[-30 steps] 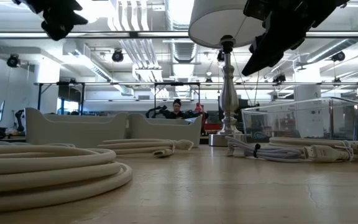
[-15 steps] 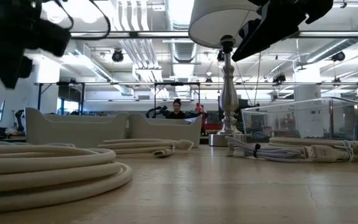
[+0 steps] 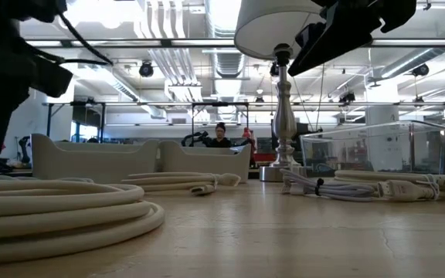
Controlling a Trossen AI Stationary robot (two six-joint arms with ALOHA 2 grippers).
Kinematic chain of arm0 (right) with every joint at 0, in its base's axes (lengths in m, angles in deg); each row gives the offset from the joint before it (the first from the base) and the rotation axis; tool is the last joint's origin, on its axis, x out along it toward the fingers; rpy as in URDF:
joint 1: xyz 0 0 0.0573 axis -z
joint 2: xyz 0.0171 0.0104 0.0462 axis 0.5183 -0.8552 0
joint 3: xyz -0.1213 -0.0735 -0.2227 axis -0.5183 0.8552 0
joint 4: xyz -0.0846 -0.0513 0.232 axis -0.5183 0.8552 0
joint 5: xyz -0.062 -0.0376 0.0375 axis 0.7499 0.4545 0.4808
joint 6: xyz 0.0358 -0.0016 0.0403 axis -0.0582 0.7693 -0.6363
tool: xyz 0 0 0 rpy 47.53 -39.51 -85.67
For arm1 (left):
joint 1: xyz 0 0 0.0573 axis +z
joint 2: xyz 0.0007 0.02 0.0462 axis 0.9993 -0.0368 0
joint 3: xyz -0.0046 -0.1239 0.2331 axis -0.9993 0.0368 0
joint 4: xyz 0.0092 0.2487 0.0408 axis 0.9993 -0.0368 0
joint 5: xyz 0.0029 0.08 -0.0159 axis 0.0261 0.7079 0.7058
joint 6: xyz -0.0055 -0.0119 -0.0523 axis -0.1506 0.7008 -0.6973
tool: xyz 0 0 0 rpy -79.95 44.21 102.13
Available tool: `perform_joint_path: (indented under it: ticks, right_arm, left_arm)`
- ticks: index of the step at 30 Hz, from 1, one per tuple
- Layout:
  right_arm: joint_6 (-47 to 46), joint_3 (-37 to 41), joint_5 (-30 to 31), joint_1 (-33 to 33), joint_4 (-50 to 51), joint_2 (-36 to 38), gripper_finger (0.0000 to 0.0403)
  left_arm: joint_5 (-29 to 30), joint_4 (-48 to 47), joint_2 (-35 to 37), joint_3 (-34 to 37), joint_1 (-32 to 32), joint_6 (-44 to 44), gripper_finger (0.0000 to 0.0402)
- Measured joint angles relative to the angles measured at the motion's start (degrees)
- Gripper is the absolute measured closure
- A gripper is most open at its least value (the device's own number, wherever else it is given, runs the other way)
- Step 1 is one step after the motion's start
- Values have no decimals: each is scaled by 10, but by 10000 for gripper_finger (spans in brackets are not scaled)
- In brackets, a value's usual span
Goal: Pick & Place USB Port
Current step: Put the blue USB cable into the left white bin
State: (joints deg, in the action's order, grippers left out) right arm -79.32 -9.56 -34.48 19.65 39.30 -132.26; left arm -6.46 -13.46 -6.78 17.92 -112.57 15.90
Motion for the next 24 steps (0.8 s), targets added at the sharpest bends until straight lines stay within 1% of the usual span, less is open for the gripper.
perform_joint_path:
  ticks: [3, 6, 10, 13, 16, 21, 22, 24]
  right_arm:
    - [0, 0, 0, 0, 0, 0, 216]
    - [0, 0, 0, 0, 0, 0, 216]
    - [0, 0, 0, 0, 0, 0, 216]
    - [0, 0, 0, 0, 0, 0, 216]
    - [0, 1, 0, 0, 0, 0, 216]
    - [19, 1, 0, 0, 0, 0, 216]
    - [26, 1, 0, 0, 0, 0, 216]
    - [33, 1, 0, 0, 0, 0, 216]
  left_arm:
    - [8, 9, -29, 13, -5, -14, 255]
    - [9, 57, -54, 28, -6, -15, 255]
    - [9, 86, -90, 36, -6, -15, 255]
    - [7, 86, -112, 34, -6, 8, 260]
    - [5, 89, -127, 34, -6, 33, 285]
    - [5, 93, -117, 29, -6, 35, 351]
    - [6, 91, -113, 24, -6, 35, 360]
    - [13, 85, -107, 14, -8, 37, 362]
